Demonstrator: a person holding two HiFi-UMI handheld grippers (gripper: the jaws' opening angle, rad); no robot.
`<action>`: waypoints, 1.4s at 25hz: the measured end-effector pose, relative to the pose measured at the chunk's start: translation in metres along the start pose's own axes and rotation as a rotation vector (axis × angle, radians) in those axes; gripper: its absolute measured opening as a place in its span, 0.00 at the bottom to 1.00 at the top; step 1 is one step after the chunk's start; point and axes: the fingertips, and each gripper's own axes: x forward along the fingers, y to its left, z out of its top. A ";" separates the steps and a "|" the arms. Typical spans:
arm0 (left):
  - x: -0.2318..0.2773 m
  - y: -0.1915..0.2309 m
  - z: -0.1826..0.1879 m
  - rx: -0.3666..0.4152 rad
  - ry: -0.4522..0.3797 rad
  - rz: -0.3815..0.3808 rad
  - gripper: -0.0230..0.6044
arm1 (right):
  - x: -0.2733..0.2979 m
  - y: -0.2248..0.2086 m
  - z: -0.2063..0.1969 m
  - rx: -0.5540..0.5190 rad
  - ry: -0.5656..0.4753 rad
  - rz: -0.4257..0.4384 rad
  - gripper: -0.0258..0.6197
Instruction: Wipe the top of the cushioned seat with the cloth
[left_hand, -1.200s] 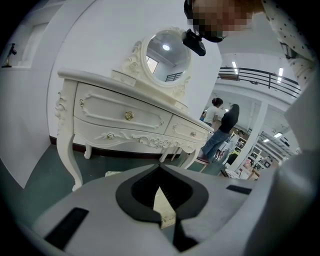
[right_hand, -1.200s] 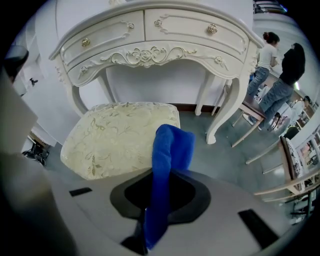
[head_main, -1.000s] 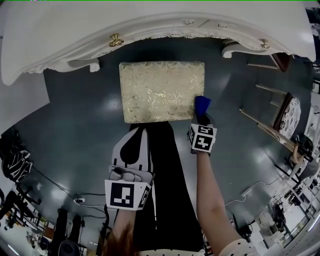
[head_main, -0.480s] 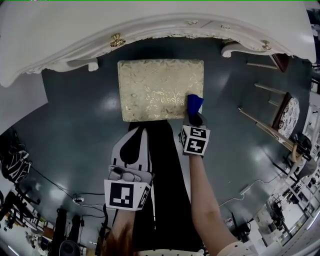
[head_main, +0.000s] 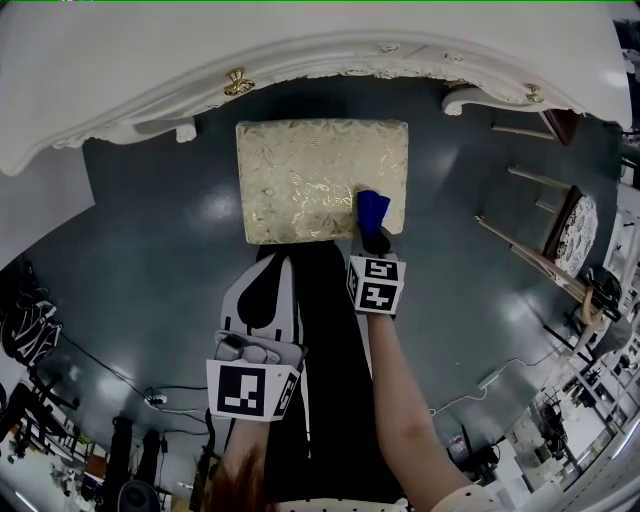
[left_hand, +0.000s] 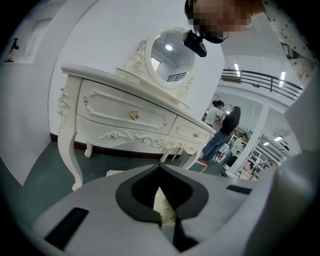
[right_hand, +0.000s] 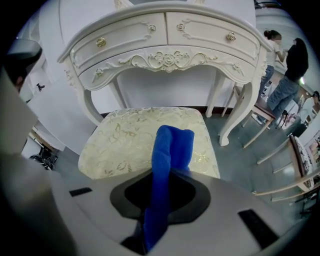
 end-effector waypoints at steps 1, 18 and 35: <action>0.000 0.001 0.000 -0.001 0.000 0.001 0.03 | 0.000 0.003 0.000 -0.001 0.001 0.004 0.13; -0.007 0.010 0.004 -0.012 -0.020 0.028 0.03 | 0.002 0.033 0.002 -0.016 0.005 0.045 0.13; -0.015 0.023 0.007 -0.028 -0.039 0.051 0.03 | 0.005 0.058 0.004 -0.019 0.008 0.067 0.13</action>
